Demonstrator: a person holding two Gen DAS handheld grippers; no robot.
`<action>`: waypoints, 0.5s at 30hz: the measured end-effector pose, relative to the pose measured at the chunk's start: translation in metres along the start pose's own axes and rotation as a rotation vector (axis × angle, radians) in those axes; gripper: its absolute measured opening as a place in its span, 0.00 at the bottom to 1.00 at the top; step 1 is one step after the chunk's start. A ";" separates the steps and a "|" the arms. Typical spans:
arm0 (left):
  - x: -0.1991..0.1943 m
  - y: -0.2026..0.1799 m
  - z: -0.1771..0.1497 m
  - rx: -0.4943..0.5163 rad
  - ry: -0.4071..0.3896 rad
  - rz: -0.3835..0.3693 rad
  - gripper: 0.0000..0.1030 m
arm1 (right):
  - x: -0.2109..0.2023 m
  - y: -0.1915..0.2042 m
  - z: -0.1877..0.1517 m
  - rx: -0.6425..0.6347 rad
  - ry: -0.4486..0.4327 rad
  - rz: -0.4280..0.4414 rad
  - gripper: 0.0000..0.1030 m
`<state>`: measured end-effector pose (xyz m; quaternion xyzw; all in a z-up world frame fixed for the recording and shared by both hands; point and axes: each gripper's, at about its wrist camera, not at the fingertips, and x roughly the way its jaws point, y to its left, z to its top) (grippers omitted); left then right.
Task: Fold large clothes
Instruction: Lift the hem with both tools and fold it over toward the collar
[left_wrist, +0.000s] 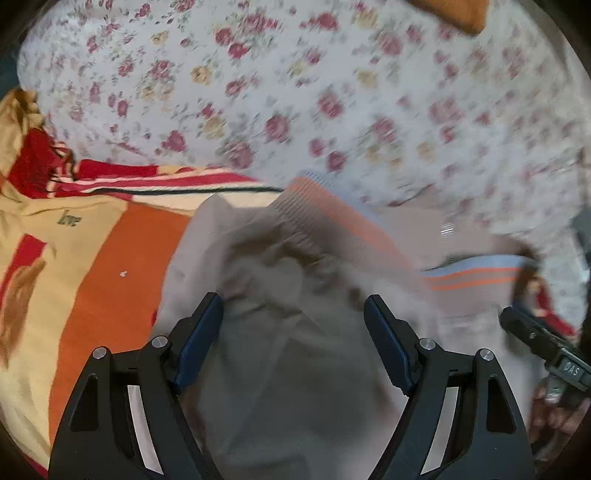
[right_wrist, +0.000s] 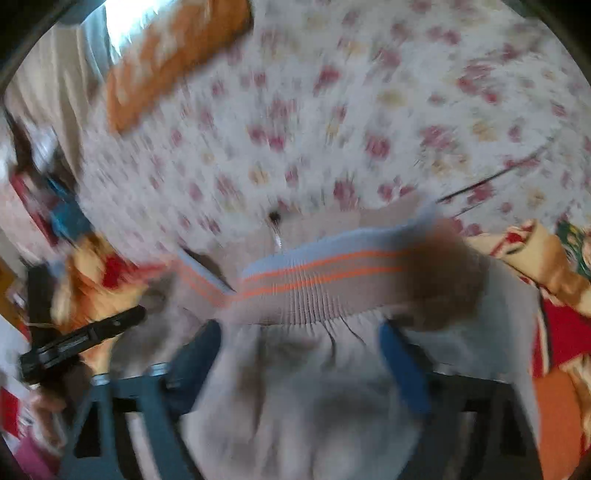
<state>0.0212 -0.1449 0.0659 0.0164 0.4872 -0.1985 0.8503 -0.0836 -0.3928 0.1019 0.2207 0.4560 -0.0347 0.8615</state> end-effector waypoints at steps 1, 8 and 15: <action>0.006 -0.001 -0.001 0.002 -0.005 0.024 0.77 | 0.018 0.005 0.003 -0.039 0.053 -0.049 0.76; 0.028 0.017 0.026 -0.081 -0.070 0.080 0.77 | 0.044 -0.014 0.036 0.050 -0.063 -0.163 0.21; 0.022 0.034 0.029 -0.120 -0.047 0.027 0.77 | 0.043 -0.033 0.035 0.101 -0.044 -0.116 0.38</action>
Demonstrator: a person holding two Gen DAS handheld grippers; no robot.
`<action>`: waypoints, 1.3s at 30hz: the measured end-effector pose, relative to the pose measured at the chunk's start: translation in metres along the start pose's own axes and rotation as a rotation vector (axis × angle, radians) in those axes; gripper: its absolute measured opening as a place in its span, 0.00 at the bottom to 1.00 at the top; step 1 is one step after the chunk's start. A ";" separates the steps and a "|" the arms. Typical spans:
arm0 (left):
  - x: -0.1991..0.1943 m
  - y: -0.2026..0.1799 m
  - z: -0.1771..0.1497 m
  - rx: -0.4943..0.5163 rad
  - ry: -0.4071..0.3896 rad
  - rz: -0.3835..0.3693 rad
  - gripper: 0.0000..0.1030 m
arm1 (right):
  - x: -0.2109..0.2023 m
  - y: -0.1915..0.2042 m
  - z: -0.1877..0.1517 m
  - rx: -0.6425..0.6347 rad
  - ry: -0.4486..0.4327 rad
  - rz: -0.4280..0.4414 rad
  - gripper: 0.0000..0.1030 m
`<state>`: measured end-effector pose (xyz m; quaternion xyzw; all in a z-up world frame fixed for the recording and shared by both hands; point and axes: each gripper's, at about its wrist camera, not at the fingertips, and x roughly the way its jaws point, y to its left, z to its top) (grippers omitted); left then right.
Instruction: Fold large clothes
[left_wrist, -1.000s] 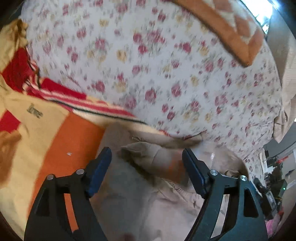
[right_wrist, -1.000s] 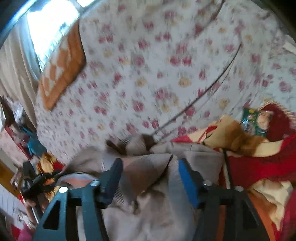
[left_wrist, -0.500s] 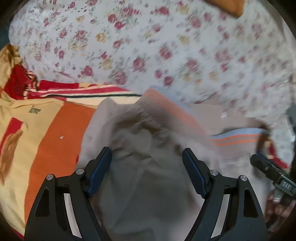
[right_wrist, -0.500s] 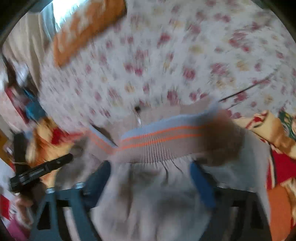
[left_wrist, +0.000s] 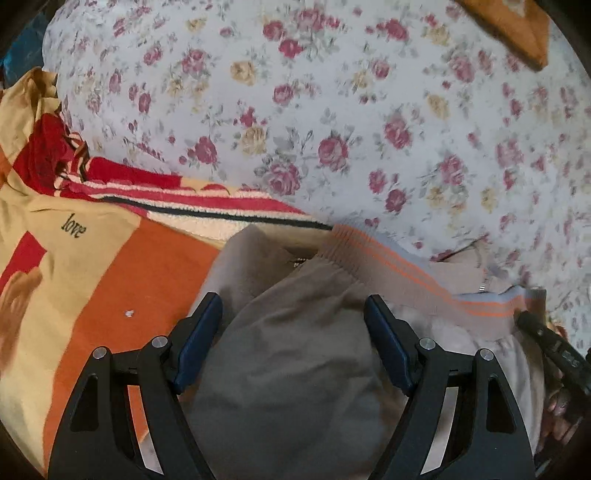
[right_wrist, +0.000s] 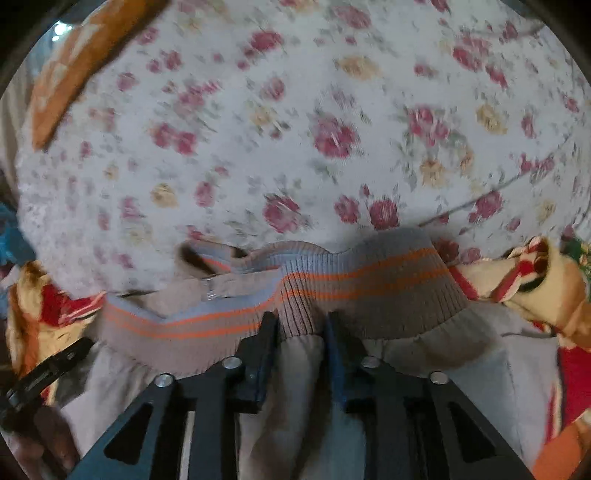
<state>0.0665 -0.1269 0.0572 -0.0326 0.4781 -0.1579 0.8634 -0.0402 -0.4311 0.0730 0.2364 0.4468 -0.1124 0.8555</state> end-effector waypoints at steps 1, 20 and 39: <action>-0.006 0.001 -0.001 0.004 -0.009 -0.002 0.77 | -0.013 -0.005 -0.002 0.004 -0.001 0.014 0.50; 0.023 -0.069 -0.023 0.193 0.000 0.091 0.77 | -0.036 -0.096 -0.015 0.038 0.046 -0.232 0.05; -0.081 0.061 -0.082 0.024 -0.012 0.097 0.77 | 0.027 0.085 -0.034 -0.289 0.094 -0.092 0.29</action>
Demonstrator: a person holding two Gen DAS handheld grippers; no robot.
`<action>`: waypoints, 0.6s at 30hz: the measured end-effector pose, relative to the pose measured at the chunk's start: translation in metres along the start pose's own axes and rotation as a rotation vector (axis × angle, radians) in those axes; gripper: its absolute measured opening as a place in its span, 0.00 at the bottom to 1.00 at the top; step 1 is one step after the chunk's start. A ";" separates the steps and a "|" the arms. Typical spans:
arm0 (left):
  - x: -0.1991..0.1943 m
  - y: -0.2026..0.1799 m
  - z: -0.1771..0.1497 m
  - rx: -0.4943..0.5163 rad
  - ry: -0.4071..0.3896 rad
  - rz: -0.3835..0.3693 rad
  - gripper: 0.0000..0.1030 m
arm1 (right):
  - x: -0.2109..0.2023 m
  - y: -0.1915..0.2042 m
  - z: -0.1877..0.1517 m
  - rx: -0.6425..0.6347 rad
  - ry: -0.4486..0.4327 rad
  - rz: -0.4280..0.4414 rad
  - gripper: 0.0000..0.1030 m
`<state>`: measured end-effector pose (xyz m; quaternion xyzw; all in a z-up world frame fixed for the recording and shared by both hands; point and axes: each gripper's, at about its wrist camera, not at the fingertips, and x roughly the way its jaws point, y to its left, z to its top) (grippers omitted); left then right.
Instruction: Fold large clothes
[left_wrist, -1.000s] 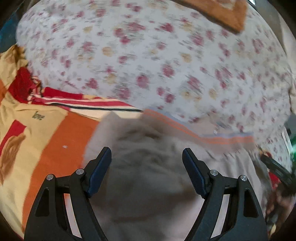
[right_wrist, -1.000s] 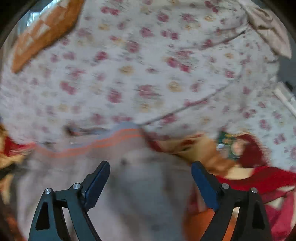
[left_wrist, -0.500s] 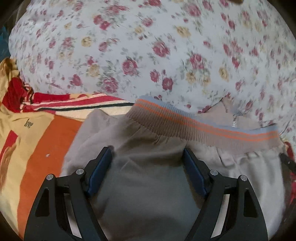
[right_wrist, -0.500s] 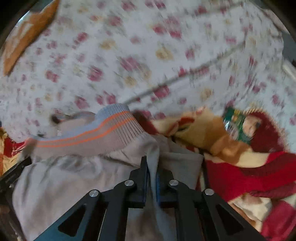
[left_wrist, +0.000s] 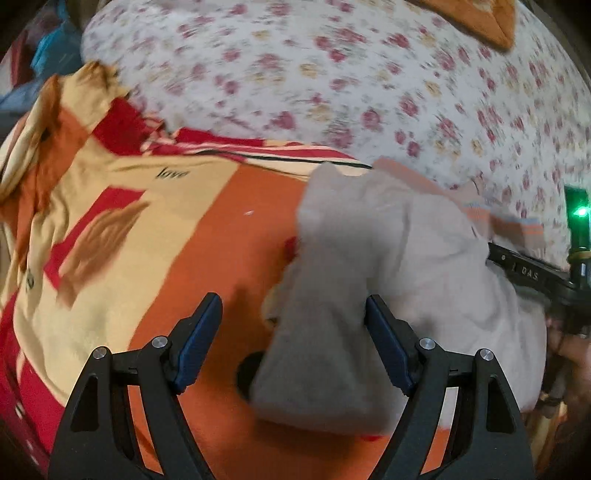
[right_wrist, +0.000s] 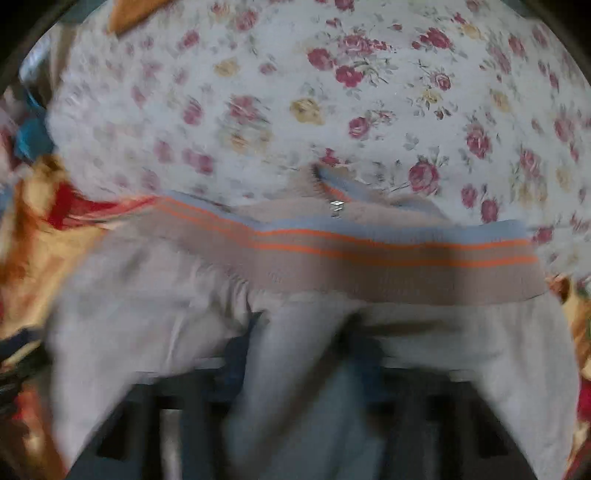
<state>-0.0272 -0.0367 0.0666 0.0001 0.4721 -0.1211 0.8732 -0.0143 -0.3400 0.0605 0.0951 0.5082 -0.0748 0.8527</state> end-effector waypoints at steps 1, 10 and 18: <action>0.002 0.002 0.001 -0.011 0.001 0.000 0.77 | 0.002 -0.005 0.002 0.026 -0.011 -0.003 0.18; 0.009 -0.018 0.017 0.052 -0.022 -0.078 0.77 | -0.008 -0.029 0.003 0.104 -0.031 0.030 0.27; 0.040 -0.017 0.012 0.055 0.052 -0.025 0.79 | -0.082 -0.127 -0.067 0.162 -0.049 -0.274 0.62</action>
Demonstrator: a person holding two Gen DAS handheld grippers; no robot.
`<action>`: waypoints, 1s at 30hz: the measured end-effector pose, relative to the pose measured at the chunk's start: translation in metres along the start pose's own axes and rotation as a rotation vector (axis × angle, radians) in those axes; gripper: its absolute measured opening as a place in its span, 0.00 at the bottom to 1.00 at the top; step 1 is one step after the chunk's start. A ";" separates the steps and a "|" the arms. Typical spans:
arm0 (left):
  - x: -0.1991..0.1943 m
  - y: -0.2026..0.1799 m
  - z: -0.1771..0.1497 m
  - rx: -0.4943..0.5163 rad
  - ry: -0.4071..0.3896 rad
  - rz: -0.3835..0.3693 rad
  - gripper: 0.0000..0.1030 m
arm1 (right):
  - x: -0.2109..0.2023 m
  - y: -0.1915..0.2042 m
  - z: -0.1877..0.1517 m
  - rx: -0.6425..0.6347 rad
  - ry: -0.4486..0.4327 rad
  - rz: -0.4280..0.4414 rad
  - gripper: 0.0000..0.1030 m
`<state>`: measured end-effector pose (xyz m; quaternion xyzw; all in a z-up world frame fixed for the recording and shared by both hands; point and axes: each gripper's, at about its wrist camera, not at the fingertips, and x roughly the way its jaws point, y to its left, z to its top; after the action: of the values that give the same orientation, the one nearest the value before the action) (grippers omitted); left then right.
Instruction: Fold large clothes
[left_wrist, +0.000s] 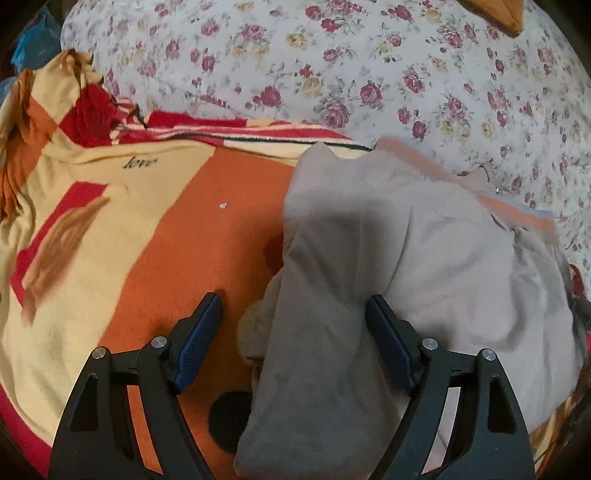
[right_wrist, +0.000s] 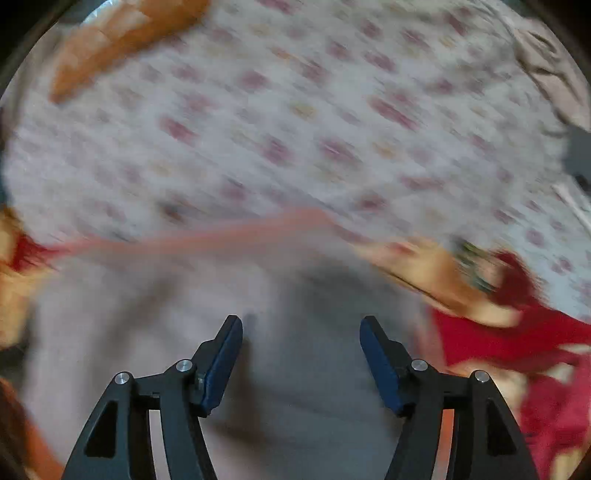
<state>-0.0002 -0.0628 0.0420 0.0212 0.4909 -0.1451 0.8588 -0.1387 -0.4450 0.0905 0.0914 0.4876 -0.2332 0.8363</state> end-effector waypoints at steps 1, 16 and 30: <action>0.000 -0.001 -0.001 0.010 -0.006 0.007 0.79 | 0.011 -0.007 -0.009 0.011 0.046 -0.040 0.61; -0.027 -0.016 -0.020 0.065 -0.061 -0.055 0.79 | -0.032 -0.028 -0.077 0.071 0.080 0.019 0.75; -0.026 0.031 -0.014 -0.099 0.025 -0.057 0.79 | -0.081 0.063 -0.043 0.056 -0.046 0.416 0.58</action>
<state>-0.0162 -0.0242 0.0534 -0.0335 0.5085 -0.1449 0.8481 -0.1754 -0.3495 0.1336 0.2080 0.4326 -0.0712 0.8744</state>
